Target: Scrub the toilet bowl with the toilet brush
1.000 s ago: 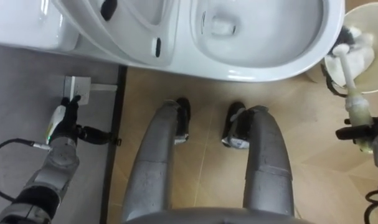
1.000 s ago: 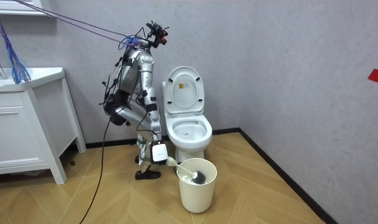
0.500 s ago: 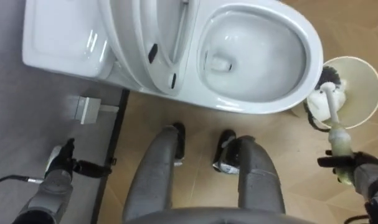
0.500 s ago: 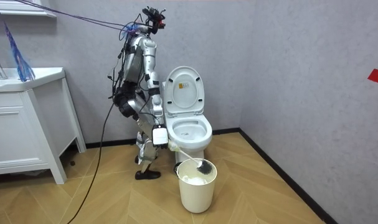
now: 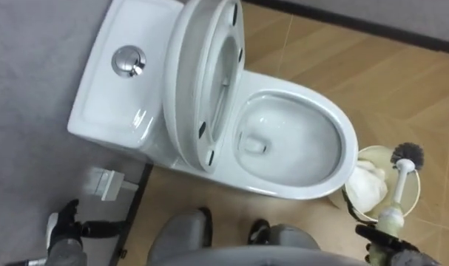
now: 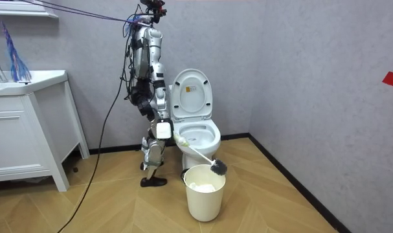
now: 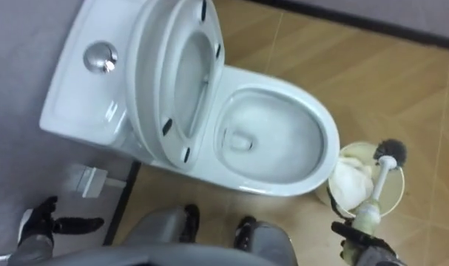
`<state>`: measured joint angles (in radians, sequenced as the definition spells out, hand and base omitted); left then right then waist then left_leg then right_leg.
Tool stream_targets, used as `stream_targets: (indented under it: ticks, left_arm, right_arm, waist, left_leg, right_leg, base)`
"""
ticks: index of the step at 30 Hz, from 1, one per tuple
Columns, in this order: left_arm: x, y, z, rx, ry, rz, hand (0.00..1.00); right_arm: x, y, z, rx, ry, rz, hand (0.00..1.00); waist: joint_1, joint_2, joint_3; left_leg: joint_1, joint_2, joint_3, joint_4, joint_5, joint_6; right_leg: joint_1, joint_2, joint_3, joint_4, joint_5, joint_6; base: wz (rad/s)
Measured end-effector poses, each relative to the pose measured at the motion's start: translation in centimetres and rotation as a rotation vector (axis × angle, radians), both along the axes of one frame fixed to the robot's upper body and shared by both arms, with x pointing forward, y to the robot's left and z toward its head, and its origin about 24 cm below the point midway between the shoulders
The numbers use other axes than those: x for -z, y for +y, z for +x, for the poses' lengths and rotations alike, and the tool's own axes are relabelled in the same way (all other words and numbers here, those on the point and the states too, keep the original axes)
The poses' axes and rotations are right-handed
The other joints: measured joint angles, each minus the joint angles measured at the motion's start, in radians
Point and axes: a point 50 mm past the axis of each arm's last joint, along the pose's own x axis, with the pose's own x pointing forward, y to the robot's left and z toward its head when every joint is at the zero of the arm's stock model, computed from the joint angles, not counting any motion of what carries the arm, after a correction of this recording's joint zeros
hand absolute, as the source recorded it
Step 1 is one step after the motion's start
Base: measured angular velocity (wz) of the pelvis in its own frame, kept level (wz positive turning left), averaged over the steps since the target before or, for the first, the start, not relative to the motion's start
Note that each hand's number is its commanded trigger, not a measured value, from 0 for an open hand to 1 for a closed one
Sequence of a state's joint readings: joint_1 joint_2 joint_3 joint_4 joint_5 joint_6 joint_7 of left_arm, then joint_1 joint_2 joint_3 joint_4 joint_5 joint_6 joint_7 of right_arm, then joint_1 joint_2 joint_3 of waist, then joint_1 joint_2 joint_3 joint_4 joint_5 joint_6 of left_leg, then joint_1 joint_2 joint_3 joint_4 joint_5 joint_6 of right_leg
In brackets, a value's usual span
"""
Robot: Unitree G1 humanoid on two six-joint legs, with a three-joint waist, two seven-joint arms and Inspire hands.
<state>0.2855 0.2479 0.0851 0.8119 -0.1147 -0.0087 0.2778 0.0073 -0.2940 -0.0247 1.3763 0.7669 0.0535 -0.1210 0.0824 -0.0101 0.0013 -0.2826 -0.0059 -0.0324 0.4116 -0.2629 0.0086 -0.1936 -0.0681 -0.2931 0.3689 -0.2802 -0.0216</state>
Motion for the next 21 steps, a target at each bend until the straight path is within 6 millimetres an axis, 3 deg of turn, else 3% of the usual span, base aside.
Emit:
stream_targets:
  ticks: [5,8,13,21]
  left_arm:
    - [-1.2,-0.7,0.0,0.032,-0.066,0.076,0.0]
    - [-2.4,-0.9,0.7,0.048,-0.13,0.148,0.0]
    - [-4.4,-1.5,1.7,0.094,-0.21,0.289,0.0]
    - [-9.8,-3.7,6.3,0.333,-0.542,0.526,0.0]
  right_arm:
    - [0.5,1.2,-0.6,0.012,-0.019,0.02,1.0]
    - [0.5,1.4,-0.6,0.024,-0.036,0.016,1.0]
    - [0.5,1.7,0.0,0.018,-0.072,-0.004,1.0]
    - [0.4,1.9,0.5,-0.145,-0.077,-0.024,1.0]
  waist:
    - [0.003,-0.023,0.0006]
    - [0.005,-0.035,0.0068]
    - [0.009,-0.053,0.0062]
    - [0.015,-0.051,0.0068]
  left_leg:
    - [0.075,-0.001,-0.006,-0.035,0.003,-0.002]
    - [0.111,-0.002,-0.006,-0.041,0.003,-0.002]
    - [0.147,0.0,-0.007,-0.052,0.003,-0.002]
    - [0.19,0.006,-0.001,-0.067,0.008,-0.011]
  right_leg:
    - [0.096,0.001,-0.026,-0.062,0.003,0.004]
    - [0.146,0.003,-0.053,-0.088,0.003,0.006]
    - [0.2,0.012,-0.065,-0.123,0.005,0.008]
    - [0.233,0.021,-0.049,-0.132,0.009,0.0]
  base:
    - [0.16]
    - [0.25]
    - [0.14]
    - [-0.04]
